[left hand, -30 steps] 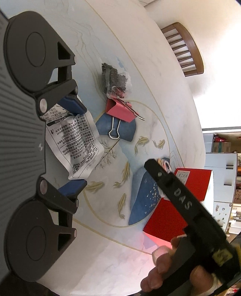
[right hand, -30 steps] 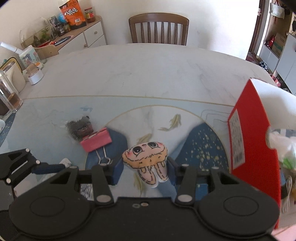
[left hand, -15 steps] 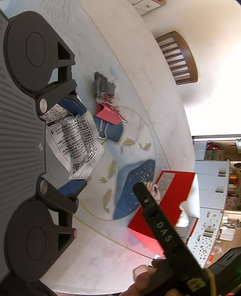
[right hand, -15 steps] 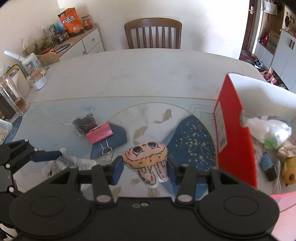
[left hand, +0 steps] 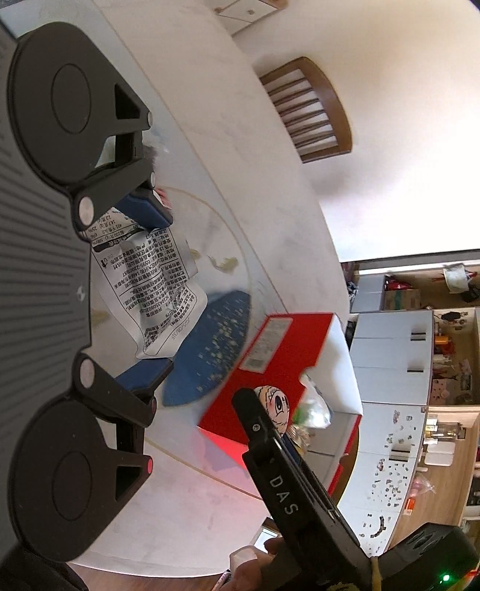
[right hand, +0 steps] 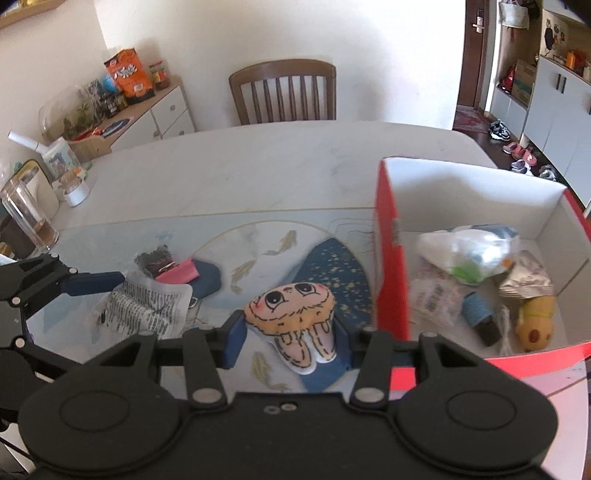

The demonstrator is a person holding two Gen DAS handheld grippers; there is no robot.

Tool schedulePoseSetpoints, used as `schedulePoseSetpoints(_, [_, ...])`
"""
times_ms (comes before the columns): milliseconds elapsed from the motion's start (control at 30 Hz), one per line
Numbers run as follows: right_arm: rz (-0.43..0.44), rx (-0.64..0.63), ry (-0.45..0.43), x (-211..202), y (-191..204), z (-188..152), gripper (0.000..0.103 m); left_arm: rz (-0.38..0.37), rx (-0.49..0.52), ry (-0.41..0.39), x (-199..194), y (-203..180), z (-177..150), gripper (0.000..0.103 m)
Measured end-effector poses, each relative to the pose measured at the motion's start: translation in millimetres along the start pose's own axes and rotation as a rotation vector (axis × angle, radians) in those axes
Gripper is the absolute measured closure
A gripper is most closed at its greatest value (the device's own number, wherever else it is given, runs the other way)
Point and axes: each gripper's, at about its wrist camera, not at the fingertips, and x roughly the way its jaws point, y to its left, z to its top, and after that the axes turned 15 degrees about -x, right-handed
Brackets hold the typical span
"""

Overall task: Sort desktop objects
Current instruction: 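Grasp the white printed sachet with the left tool while the right tool grasps the cartoon-face plush, then carry the sachet and plush into the red shoebox with both tools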

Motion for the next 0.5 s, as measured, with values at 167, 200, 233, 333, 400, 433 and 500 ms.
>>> schedulePoseSetpoints(167, [-0.011, 0.011, -0.019, -13.5, -23.8, -6.3, 0.055, -0.002, 0.011, -0.017, 3.2, -24.0, 12.1, 0.027])
schedulePoseSetpoints(200, [-0.013, 0.013, -0.023, -16.0, -29.3, -7.9, 0.055, -0.003, 0.013, -0.02, 4.7, -29.5, 14.8, 0.027])
schedulePoseSetpoints(233, [-0.015, 0.013, -0.026, -18.3, -35.0, -9.4, 0.055, -0.002, 0.015, -0.024, 5.5, -34.5, 17.3, 0.027])
schedulePoseSetpoints(333, [-0.024, 0.015, -0.036, -24.4, -51.5, -13.8, 0.055, -0.006, 0.02, -0.035, 8.5, -51.3, 25.6, 0.027])
schedulePoseSetpoints(400, [-0.028, 0.015, -0.042, -28.2, -63.0, -16.6, 0.055, -0.006, 0.025, -0.045, 10.0, -62.7, 32.6, 0.027])
schedulePoseSetpoints(433, [-0.029, 0.016, -0.045, -29.7, -68.7, -17.9, 0.055, -0.005, 0.028, -0.05, 10.4, -68.0, 36.0, 0.027])
schedulePoseSetpoints(500, [-0.032, 0.018, -0.049, -32.1, -80.6, -21.0, 0.055, -0.001, 0.037, -0.06, 11.9, -79.6, 43.2, 0.027])
